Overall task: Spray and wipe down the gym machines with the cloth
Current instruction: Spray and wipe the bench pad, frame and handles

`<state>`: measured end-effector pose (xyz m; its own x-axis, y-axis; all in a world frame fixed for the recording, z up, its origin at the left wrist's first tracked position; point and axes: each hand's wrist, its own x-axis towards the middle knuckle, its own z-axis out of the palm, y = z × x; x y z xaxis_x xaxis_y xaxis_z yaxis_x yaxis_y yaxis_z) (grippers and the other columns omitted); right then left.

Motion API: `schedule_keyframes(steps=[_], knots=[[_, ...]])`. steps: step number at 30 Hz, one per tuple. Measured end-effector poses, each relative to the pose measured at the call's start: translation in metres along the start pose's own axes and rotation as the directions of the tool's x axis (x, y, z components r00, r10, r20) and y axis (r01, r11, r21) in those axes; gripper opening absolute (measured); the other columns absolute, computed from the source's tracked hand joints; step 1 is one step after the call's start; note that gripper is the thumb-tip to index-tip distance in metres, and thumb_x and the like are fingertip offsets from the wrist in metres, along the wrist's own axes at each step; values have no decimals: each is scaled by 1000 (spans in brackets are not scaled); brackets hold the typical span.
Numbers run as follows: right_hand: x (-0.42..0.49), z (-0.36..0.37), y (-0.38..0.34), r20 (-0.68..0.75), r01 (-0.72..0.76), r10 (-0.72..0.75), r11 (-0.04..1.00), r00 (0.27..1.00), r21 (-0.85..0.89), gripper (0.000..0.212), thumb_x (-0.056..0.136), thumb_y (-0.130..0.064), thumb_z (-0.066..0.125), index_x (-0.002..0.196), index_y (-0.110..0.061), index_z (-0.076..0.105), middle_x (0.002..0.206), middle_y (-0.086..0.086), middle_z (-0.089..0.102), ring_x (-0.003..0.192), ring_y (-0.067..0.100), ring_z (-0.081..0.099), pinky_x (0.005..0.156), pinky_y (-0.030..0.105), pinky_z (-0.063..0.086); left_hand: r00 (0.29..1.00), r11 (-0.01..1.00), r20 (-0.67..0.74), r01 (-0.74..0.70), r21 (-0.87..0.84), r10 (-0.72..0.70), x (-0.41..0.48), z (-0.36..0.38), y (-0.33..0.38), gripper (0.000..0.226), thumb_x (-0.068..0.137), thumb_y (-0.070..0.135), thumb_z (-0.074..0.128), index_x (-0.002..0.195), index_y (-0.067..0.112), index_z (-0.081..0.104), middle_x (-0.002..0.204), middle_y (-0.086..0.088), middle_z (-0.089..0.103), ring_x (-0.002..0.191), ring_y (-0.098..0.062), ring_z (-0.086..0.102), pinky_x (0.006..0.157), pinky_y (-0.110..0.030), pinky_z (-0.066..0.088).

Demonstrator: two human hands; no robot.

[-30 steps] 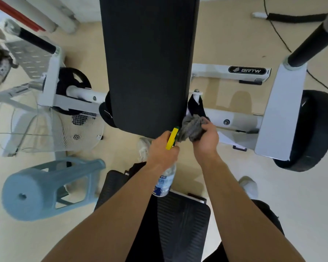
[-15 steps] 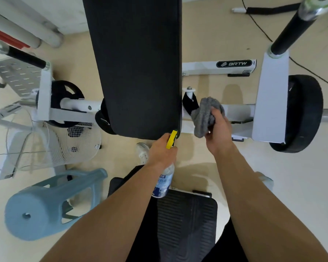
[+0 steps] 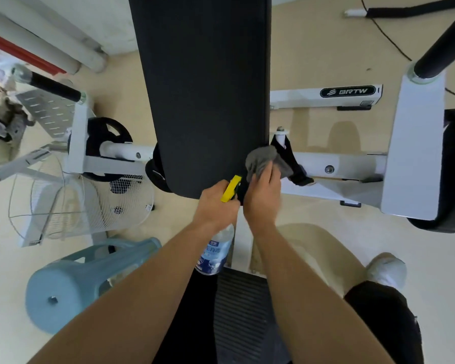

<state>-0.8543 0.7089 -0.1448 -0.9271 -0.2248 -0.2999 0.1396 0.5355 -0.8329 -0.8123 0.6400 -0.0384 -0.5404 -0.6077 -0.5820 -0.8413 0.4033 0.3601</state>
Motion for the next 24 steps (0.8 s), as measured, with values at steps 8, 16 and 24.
schedule_keyframes(steps=[8, 16, 24], knots=[[-50, 18, 26, 75, -355, 347, 922, 935, 158, 39, 100, -24, 49, 133, -4, 39, 129, 12, 44, 104, 36, 56, 74, 35, 43, 996, 994, -5, -93, -52, 93, 24, -24, 28, 6, 79, 14, 58, 84, 12, 59, 76, -19, 61, 63, -42, 64, 65, -54, 62], [0, 13, -12, -68, -89, 98, 988, 993, 124, 57, 104, -29, 43, 153, -3, 29, 157, 20, 34, 142, 33, 36, 110, 40, 39, 993, 981, -19, -118, -157, 116, 38, -25, 47, 4, 85, -1, 56, 89, 0, 57, 72, -13, 56, 53, -21, 57, 49, -31, 55], [-38, 29, 6, -39, -389, 402, 903, 915, 182, 57, 104, -29, 40, 151, 0, 28, 151, 19, 38, 137, 34, 41, 109, 46, 40, 991, 983, -50, -131, -131, 125, 46, -38, 42, 4, 85, 1, 56, 88, 4, 58, 72, -9, 56, 53, -19, 59, 57, -36, 58]])
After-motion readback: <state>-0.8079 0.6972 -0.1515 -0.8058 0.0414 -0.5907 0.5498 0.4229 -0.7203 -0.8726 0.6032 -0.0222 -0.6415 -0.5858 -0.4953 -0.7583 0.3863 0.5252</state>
